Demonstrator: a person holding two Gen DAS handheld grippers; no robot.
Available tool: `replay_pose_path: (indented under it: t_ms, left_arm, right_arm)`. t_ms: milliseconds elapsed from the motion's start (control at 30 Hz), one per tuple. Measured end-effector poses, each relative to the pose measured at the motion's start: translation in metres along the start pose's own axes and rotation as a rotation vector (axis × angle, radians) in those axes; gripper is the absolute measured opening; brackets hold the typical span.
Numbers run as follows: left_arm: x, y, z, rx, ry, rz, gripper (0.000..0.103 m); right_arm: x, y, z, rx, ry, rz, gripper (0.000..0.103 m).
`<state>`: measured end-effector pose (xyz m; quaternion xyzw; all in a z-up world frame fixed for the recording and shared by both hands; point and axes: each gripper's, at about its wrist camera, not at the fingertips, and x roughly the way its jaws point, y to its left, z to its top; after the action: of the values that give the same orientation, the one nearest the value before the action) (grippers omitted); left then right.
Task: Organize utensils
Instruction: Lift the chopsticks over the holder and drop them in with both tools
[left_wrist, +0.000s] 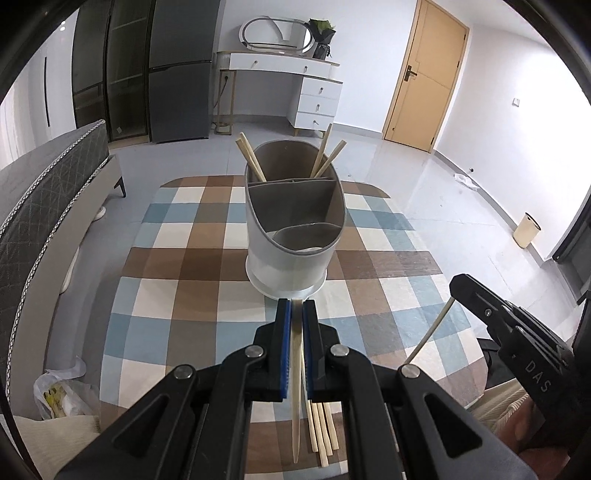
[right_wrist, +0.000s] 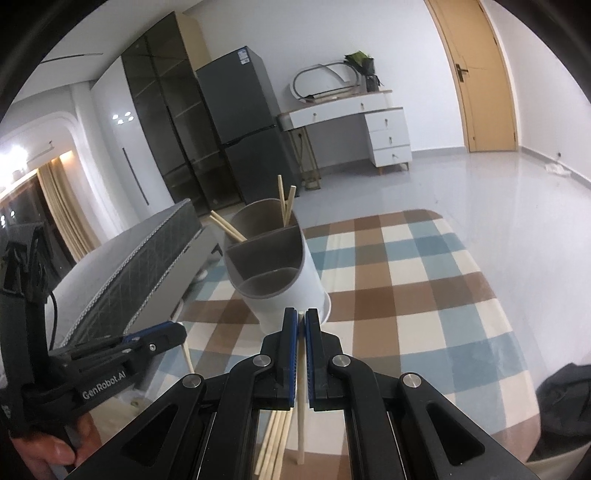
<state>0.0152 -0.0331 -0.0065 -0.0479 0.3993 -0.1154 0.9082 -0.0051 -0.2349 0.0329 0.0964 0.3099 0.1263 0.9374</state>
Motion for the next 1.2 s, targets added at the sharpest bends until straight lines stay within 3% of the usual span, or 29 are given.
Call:
replay_pose_path:
  t_ms: [667, 1200]
  left_arm:
    - [-0.020, -0.008, 0.021, 0.044, 0.014, -0.006, 0.002]
    - [-0.031, -0.010, 0.063, 0.052, 0.032, -0.075, 0.002]
  right_arm:
    - [-0.021, 0.001, 0.009, -0.009, -0.076, 0.029, 0.004]
    - [-0.032, -0.007, 0.028, -0.001, -0.123, 0.023, 0.004]
